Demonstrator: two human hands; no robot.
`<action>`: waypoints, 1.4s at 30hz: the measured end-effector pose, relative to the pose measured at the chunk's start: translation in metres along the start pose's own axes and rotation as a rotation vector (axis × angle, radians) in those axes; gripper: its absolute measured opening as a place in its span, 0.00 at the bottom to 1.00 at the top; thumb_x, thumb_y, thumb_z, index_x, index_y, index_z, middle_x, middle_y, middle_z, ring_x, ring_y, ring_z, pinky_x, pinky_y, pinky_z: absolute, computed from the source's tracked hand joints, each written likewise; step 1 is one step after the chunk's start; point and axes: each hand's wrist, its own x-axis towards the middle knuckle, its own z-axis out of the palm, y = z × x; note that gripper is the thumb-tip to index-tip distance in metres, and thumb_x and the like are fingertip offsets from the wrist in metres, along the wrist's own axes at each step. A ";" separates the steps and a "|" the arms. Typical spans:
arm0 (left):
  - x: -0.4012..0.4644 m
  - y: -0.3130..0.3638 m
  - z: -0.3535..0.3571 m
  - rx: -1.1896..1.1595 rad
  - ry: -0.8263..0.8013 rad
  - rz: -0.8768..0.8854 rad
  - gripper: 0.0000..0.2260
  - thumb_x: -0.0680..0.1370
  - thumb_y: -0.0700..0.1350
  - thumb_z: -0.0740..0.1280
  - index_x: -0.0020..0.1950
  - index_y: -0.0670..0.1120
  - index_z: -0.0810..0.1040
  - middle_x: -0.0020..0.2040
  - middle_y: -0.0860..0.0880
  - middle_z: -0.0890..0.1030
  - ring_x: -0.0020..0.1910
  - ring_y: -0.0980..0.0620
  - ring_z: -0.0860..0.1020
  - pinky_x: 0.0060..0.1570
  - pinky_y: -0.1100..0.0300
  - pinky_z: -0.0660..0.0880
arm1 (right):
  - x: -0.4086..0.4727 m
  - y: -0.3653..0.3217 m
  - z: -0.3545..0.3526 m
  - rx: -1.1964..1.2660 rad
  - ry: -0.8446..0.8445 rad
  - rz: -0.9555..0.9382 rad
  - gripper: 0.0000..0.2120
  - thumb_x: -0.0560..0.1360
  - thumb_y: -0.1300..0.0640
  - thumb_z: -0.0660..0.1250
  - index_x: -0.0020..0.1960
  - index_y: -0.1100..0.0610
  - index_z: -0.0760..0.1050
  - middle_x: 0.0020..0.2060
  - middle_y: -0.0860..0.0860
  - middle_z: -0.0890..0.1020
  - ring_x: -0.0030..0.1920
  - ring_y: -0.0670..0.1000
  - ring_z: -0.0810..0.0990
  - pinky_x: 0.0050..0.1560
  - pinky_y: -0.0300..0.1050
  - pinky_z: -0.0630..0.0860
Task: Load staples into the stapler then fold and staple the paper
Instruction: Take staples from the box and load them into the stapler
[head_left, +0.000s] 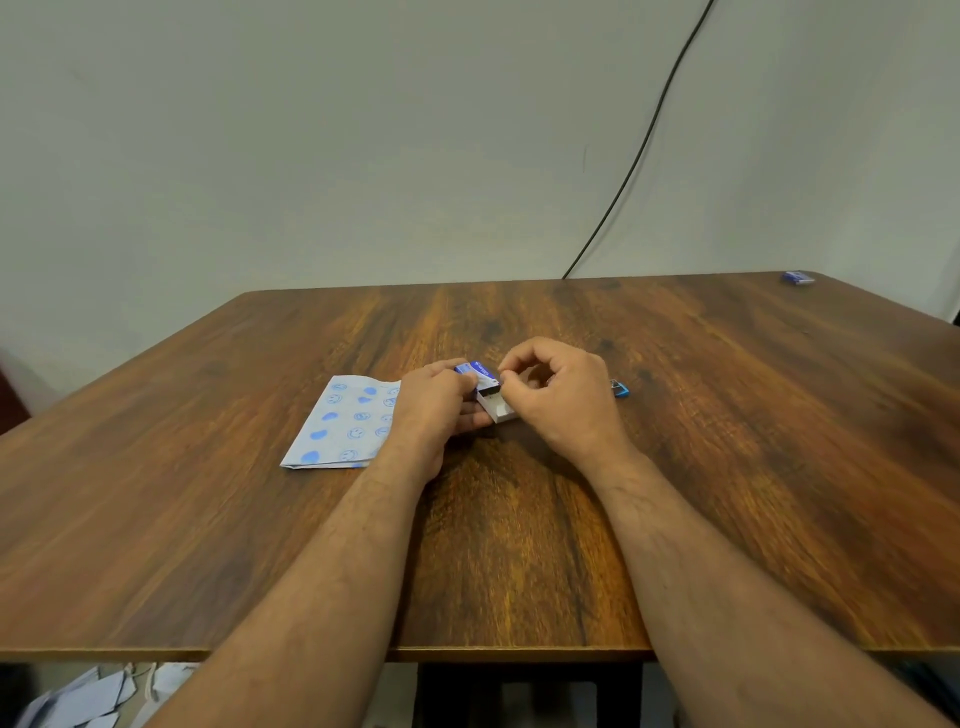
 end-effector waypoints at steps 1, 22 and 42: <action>0.000 0.000 0.000 -0.011 0.007 0.000 0.14 0.80 0.35 0.62 0.66 0.42 0.75 0.48 0.39 0.84 0.41 0.45 0.86 0.40 0.55 0.83 | 0.000 -0.001 0.000 0.015 0.019 0.007 0.06 0.72 0.61 0.72 0.40 0.51 0.82 0.35 0.41 0.82 0.34 0.40 0.79 0.35 0.31 0.72; 0.001 0.003 -0.006 -0.239 0.155 -0.014 0.13 0.82 0.42 0.66 0.66 0.45 0.73 0.57 0.40 0.82 0.47 0.50 0.85 0.36 0.62 0.81 | -0.003 0.002 0.002 -0.149 0.010 -0.156 0.13 0.74 0.62 0.69 0.53 0.50 0.87 0.44 0.45 0.85 0.43 0.41 0.81 0.43 0.29 0.75; -0.006 0.001 -0.001 -0.333 -0.142 0.125 0.32 0.75 0.25 0.63 0.73 0.50 0.66 0.60 0.35 0.79 0.42 0.45 0.85 0.44 0.56 0.83 | -0.003 0.002 0.001 -0.146 0.100 -0.195 0.10 0.73 0.64 0.71 0.49 0.54 0.88 0.42 0.47 0.84 0.42 0.43 0.81 0.44 0.33 0.78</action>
